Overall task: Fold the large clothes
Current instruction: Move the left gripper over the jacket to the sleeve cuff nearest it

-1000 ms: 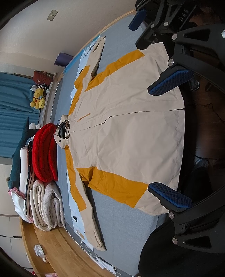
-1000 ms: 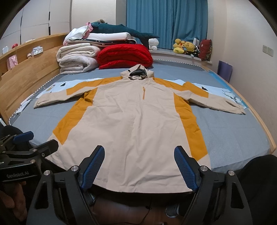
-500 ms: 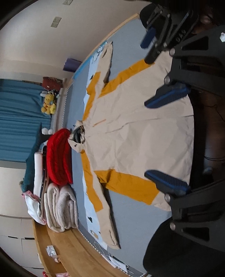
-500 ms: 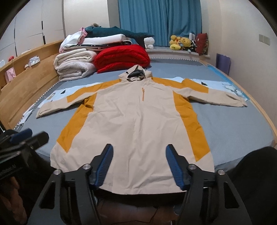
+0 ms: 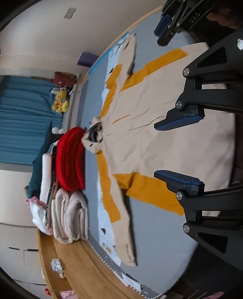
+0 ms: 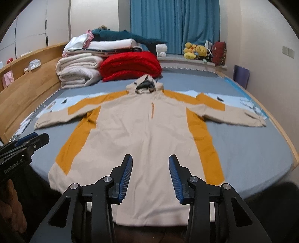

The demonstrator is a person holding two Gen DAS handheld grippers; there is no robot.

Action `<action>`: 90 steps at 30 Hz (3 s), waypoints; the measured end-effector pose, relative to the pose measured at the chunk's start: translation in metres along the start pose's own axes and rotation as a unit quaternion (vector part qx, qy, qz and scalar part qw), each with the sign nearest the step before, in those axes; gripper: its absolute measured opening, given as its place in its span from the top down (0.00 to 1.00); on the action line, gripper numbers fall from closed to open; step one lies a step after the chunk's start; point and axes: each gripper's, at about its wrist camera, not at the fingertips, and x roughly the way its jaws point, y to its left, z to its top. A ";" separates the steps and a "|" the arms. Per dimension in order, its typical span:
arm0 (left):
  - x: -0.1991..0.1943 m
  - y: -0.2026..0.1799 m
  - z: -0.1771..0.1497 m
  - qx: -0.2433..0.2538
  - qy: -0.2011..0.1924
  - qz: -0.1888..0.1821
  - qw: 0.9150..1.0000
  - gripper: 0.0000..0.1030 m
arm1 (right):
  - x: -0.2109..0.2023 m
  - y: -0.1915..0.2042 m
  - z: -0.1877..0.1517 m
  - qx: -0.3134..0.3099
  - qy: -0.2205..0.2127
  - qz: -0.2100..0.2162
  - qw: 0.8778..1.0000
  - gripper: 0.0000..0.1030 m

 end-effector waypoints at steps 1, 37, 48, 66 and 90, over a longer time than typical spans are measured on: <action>0.004 0.001 0.006 0.000 -0.005 0.003 1.000 0.60 | 0.004 -0.001 0.009 0.000 -0.006 -0.004 1.000 0.62; 0.228 0.231 0.143 -0.144 0.017 0.223 0.964 0.61 | 0.289 0.029 0.210 -0.091 0.041 -0.011 0.995 0.72; 0.256 0.263 0.138 -0.152 0.055 0.229 0.960 0.61 | 0.329 0.040 0.205 -0.056 0.076 0.025 0.995 0.72; 0.309 0.397 0.067 -0.339 0.096 0.188 0.917 0.61 | 0.301 0.059 0.235 -0.091 -0.018 0.070 0.993 0.72; 0.299 0.515 0.000 -0.564 0.058 0.201 0.799 0.90 | 0.372 0.035 0.214 -0.057 0.102 0.057 0.991 0.47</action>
